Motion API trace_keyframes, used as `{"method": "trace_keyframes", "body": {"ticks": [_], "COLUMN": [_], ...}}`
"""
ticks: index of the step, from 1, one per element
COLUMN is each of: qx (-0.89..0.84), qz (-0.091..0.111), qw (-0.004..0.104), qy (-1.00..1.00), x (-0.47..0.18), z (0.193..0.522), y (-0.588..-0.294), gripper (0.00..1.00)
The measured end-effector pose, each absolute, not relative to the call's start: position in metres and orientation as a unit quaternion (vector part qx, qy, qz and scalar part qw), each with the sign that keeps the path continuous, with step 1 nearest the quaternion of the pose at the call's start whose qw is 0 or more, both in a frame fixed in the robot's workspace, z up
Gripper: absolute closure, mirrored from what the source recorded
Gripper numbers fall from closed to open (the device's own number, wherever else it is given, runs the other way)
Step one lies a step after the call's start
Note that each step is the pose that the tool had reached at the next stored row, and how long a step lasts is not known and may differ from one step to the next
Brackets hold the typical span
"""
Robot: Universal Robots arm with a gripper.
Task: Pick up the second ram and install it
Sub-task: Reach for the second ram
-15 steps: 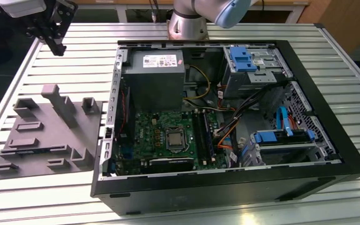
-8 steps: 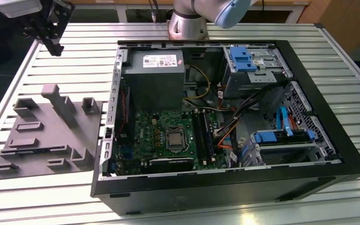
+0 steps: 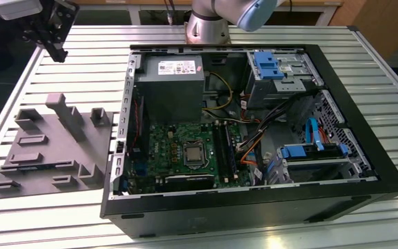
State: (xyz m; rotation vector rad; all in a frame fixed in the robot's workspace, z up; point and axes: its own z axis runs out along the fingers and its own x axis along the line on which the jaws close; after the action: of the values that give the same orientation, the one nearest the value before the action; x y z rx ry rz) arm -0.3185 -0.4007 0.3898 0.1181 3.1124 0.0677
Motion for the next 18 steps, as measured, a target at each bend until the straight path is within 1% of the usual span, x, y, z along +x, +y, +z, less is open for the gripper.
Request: {"method": "trace_keyframes", "body": {"ticks": [18], "qx": [0.038], "qz": [0.022], "qw": [0.013], "qy": [0.999], "x": [-0.331], "z": [0.389], "y": [-0.401], "gripper": [0.89]}}
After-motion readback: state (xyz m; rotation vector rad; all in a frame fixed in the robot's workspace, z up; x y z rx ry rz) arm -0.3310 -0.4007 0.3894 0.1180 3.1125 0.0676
